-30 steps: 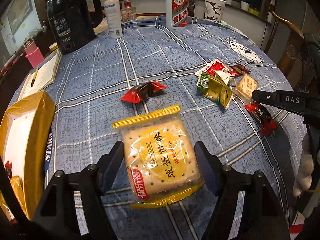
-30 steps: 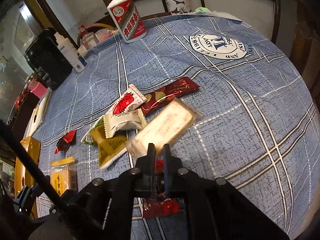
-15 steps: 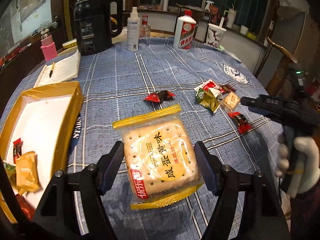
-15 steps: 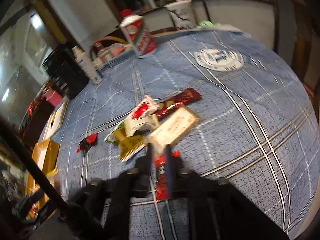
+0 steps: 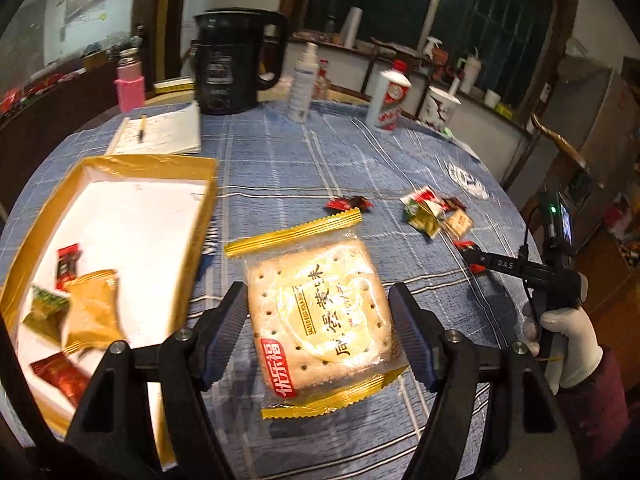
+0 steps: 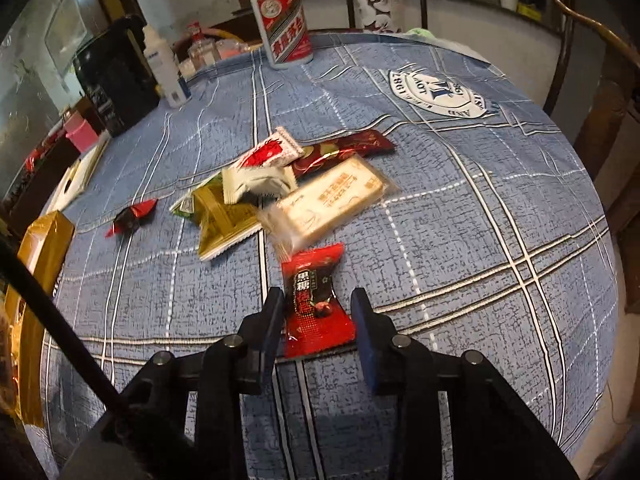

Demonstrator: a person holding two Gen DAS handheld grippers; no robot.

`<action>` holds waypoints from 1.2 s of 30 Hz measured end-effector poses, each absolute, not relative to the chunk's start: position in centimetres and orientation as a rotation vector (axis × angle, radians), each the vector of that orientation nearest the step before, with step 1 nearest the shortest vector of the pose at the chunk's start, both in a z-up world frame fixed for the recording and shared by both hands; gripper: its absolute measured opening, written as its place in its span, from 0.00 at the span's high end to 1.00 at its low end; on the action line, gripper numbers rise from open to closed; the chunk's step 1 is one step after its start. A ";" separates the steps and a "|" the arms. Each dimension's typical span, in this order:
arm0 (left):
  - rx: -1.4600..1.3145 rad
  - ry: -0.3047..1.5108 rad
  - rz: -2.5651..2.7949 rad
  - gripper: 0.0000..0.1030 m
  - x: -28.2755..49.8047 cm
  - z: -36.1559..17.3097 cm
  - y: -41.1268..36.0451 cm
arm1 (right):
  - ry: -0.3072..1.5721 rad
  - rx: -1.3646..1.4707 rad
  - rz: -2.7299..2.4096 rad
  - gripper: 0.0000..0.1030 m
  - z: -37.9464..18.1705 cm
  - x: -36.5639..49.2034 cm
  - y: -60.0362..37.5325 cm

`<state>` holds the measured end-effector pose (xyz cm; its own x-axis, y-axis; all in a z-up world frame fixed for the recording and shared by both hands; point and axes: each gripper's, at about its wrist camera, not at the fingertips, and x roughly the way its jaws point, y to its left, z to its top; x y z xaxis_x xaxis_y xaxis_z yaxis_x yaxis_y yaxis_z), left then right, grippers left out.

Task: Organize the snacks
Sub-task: 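Grasp the yellow-labeled cracker pack with the left gripper while the right grasps a red candy, then carry both snacks over the white tray and open both grippers to release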

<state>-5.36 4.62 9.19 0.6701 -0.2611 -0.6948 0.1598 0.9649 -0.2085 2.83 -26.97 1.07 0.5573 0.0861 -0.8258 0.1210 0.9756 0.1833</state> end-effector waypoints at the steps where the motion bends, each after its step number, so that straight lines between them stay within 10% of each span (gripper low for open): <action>1: -0.148 0.798 -0.229 0.30 -5.7 9.3 5.5 | 0.978 0.240 -0.017 0.73 1.2 2.7 -27.2; 36: -0.363 0.775 0.117 0.30 -7.8 6.2 26.5 | 0.909 -0.065 0.673 0.79 7.4 -2.7 7.4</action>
